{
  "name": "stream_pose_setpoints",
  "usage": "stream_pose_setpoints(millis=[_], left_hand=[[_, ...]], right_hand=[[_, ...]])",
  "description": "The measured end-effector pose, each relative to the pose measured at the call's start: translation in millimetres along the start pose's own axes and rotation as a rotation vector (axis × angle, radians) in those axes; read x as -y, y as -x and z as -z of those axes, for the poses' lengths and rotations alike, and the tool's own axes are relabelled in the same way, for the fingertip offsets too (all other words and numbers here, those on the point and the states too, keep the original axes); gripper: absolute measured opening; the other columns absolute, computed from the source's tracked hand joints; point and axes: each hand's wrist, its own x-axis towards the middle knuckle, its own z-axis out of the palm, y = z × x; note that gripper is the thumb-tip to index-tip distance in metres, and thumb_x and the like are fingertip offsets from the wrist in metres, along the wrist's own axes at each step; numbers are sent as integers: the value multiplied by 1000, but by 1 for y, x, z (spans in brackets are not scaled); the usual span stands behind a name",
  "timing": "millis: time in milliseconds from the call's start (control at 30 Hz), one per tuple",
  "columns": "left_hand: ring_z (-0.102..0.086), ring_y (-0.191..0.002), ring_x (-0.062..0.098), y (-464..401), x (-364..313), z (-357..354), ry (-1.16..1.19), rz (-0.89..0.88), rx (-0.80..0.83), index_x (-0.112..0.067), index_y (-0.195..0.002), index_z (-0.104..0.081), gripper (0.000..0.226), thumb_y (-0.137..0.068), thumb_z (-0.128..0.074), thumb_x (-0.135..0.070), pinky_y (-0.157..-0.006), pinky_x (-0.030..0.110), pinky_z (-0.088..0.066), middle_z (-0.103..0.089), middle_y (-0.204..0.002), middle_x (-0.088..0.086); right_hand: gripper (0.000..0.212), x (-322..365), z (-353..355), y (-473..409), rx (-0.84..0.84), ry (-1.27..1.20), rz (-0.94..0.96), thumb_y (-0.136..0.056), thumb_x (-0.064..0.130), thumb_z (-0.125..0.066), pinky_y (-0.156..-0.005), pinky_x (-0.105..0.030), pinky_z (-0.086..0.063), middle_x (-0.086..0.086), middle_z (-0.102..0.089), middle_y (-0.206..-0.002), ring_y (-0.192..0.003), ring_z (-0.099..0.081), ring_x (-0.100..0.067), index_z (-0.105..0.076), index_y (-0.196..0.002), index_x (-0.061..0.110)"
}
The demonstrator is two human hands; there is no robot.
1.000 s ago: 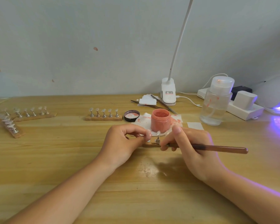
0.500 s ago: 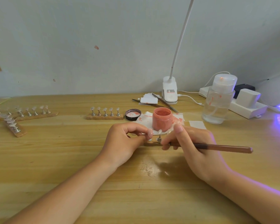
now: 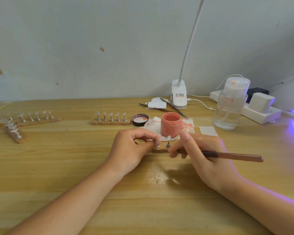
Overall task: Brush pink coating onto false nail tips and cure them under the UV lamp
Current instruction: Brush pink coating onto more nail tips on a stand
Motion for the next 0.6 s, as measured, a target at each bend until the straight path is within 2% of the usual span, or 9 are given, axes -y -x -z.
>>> stream_pose_setpoints(millis=[100,167,300,433,533,600], left_hand=[[-61,-77,15,0,1,0,-17,-10,9,-28,-61,-71,18,-70,-75,-13,-64,22,-42,-71,-74,-11],[-62,-80,19,-1,2,0,-20,-16,9,-29,-61,-72,20,-70,-74,-12,-62,22,-41,-71,-75,-10],[-61,-79,17,-1,1,0,-17,-12,0,-30,-60,-72,19,-69,-75,-14,-62,20,-42,-70,-73,-12],[-61,-81,19,-1,0,0,-13,-17,11,-27,-66,-73,13,-71,-75,-15,-61,17,-41,-71,-76,-10],[-61,-80,21,-1,0,-1,-25,-27,1,-27,-66,-73,14,-71,-75,-14,-57,16,-37,-71,-75,-9],[-61,-80,20,-1,0,-1,-31,-23,-7,-27,-66,-73,14,-71,-75,-13,-57,16,-37,-71,-75,-9]], right_hand=[[44,1,1,0,-36,55,59,-90,37,-36,-63,-14,-41,13,-64,-68,-68,-58,-1,-70,-72,15],[43,0,1,-2,-28,94,57,-90,38,-36,-64,-13,-40,17,-62,-70,-70,-57,1,-70,-75,17],[47,-3,1,1,-17,40,49,-90,39,-36,-62,-19,-44,8,-65,-66,-65,-58,-3,-69,-68,14],[35,-1,0,-3,-50,165,93,-92,37,-36,-65,-10,-38,22,-59,-70,-71,-55,5,-66,-75,28],[44,-2,0,-1,-11,103,50,-90,42,-35,-63,-11,-40,17,-61,-65,-68,-58,2,-69,-68,23],[42,-2,1,0,-49,103,86,-91,39,-37,-63,-15,-41,15,-62,-68,-68,-57,0,-70,-71,21]])
